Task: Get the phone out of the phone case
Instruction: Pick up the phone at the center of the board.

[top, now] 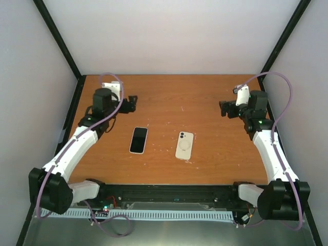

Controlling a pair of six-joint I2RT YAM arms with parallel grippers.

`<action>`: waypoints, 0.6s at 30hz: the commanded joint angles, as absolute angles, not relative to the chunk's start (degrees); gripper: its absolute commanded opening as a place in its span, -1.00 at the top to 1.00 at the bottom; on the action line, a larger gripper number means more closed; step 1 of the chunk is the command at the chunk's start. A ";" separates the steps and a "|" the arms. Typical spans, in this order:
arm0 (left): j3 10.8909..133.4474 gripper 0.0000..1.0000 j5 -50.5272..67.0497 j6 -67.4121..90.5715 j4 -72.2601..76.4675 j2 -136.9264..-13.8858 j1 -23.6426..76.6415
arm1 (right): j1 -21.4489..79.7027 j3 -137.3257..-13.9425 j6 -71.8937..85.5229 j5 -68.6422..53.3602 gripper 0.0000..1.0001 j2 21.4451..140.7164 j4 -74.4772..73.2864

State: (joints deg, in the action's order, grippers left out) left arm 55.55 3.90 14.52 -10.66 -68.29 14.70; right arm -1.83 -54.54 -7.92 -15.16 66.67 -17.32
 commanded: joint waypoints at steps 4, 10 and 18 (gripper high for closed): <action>58.45 -0.86 7.63 22.12 -17.74 -73.64 28.82 | -0.95 -52.60 -11.09 -12.45 -0.98 61.14 -21.58; 64.56 -0.97 6.61 29.67 -24.49 -83.79 43.24 | -4.28 -57.71 -8.55 -11.76 -1.00 64.84 -28.74; 85.68 -0.99 6.41 36.42 -40.61 -105.32 53.02 | -6.72 -53.67 -7.57 -12.80 -1.00 64.46 -27.05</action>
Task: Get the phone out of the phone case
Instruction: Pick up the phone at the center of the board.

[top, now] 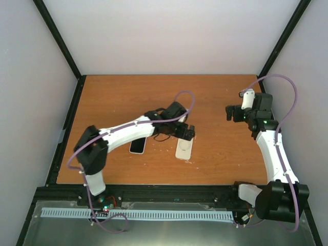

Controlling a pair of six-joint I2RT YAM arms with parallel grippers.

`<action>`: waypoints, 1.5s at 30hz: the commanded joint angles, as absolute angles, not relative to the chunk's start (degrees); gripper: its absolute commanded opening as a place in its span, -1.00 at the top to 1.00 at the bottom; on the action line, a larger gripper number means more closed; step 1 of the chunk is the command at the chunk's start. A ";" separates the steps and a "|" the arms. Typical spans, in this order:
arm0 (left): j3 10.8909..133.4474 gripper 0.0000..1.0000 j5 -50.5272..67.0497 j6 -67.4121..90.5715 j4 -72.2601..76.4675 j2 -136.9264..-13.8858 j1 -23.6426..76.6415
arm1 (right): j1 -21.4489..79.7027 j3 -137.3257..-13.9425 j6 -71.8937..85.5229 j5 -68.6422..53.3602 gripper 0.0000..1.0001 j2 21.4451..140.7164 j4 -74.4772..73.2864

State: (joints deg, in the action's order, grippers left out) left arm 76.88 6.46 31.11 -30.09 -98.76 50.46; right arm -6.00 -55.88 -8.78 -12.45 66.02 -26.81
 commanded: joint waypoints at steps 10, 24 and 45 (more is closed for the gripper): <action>109.11 -0.99 0.59 40.09 -61.24 -126.68 54.53 | -7.11 -50.45 -7.20 -14.65 -1.00 60.28 -26.35; 124.04 -0.99 1.17 39.68 -69.61 -138.70 53.14 | -8.18 -49.48 -7.30 -16.98 -1.00 58.29 -26.45; 124.30 -0.70 3.76 37.00 -72.73 -143.90 51.17 | -8.44 -49.53 -7.46 -17.24 -1.00 58.13 -26.59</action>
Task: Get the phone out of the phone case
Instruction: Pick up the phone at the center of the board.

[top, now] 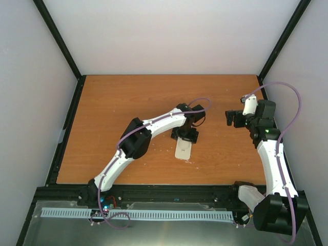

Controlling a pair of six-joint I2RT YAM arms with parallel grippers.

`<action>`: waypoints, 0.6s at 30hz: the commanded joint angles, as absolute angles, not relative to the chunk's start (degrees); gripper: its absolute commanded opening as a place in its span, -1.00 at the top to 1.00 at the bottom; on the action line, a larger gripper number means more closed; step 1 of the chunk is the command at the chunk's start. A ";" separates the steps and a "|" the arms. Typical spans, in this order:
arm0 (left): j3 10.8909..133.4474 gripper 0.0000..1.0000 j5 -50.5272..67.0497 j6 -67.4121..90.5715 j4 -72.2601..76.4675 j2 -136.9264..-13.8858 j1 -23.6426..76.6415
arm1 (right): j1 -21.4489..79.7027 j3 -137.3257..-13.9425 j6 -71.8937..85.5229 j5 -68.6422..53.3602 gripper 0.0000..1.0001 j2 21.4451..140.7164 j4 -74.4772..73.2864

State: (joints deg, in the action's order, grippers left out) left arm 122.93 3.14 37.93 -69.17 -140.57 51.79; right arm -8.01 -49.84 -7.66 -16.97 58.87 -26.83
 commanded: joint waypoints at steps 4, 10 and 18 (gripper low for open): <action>124.96 -0.70 0.81 36.83 -75.27 -144.86 51.24 | -8.58 -49.49 -7.27 -17.51 -1.00 58.04 -26.55; 123.12 -0.46 2.67 35.52 -74.48 -144.97 51.29 | -8.53 -49.57 -7.08 -18.52 -1.00 58.68 -26.85; 122.42 -0.10 6.22 32.05 -68.08 -131.81 49.87 | -8.57 -49.83 -7.44 -20.85 -1.00 58.82 -27.38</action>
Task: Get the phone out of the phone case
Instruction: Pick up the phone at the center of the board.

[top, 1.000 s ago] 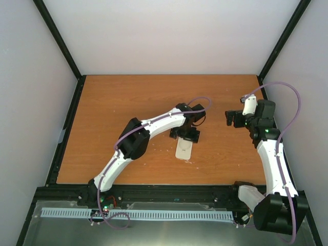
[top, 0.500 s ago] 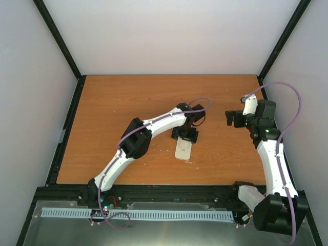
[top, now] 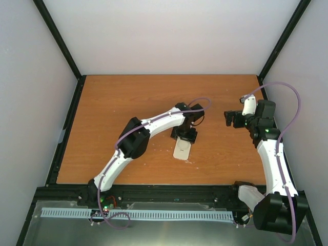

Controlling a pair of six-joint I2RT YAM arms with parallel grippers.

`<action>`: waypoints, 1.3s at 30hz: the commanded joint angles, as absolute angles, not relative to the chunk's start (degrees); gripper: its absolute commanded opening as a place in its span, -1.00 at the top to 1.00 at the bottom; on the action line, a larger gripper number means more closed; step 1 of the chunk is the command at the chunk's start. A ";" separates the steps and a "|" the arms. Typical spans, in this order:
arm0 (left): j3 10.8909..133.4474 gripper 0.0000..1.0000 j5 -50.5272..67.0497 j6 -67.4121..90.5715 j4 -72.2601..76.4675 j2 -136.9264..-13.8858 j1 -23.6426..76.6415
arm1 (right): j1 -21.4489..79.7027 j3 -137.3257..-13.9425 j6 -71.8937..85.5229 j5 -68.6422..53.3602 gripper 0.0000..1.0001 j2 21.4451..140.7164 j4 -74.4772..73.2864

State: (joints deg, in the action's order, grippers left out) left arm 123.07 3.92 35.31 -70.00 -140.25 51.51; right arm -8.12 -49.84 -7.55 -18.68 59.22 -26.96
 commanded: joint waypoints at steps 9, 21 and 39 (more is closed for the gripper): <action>101.08 -0.18 23.21 20.67 -35.09 -99.34 44.81 | -8.59 -54.40 -12.35 -50.67 -1.00 54.94 -35.12; 67.03 -0.18 65.45 30.30 17.40 -75.34 27.25 | -7.08 -58.03 -23.38 -92.78 -1.00 54.91 -45.26; 68.02 -0.13 85.79 62.20 63.90 -81.07 29.27 | 20.50 -67.89 -6.81 -85.76 -0.74 67.37 -29.38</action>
State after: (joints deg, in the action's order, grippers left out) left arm 63.72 83.22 52.64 48.97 -78.89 27.66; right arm 15.33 -65.32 -13.04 -84.97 67.22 -37.30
